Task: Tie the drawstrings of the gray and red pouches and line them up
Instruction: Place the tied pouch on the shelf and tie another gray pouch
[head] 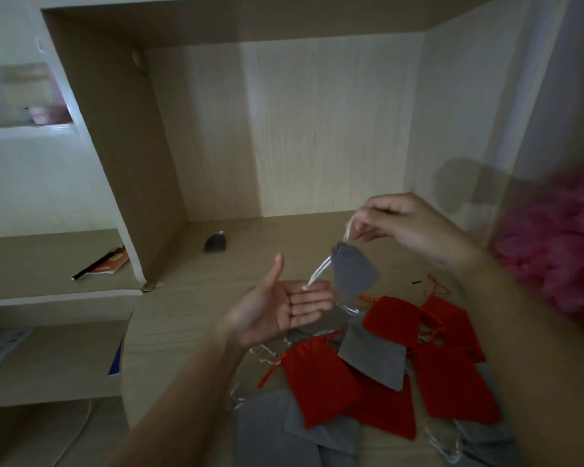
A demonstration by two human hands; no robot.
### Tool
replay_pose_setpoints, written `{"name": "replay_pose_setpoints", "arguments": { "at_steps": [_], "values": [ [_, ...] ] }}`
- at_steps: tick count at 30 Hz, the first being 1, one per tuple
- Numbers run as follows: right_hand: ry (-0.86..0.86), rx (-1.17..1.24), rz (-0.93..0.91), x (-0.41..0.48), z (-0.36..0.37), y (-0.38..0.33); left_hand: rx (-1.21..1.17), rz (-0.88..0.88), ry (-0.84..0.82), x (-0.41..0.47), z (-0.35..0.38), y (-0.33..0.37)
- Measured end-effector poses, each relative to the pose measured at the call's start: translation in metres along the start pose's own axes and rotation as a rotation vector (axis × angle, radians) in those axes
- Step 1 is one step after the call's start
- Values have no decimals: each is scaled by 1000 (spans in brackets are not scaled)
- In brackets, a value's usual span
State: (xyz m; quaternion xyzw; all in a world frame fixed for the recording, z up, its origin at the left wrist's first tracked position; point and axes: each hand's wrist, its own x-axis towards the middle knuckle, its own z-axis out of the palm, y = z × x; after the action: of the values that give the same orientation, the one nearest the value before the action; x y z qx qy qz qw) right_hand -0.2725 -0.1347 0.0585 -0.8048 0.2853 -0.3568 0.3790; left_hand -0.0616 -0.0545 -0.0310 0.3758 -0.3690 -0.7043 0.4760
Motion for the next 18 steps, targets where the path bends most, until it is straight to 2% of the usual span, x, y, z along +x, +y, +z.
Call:
{"name": "replay_pose_setpoints", "arguments": {
  "at_steps": [2, 6, 9, 14, 18],
  "values": [
    [-53, -6, -5, -1, 16, -5, -32, -31, -61, 0, 13, 2],
    [-57, -94, -31, -3, 27, -13, -28, 74, -19, 4, 27, 6],
    [-63, 31, -18, -1, 28, -11, 51, 115, -36, 5, 30, 3],
    [5, 40, -40, 3, 26, -3, 86, 220, 24, 7, 23, -5],
    [202, 73, -26, 6, 23, 3, 55, 246, 64, 3, 13, -7]
  ]
}}
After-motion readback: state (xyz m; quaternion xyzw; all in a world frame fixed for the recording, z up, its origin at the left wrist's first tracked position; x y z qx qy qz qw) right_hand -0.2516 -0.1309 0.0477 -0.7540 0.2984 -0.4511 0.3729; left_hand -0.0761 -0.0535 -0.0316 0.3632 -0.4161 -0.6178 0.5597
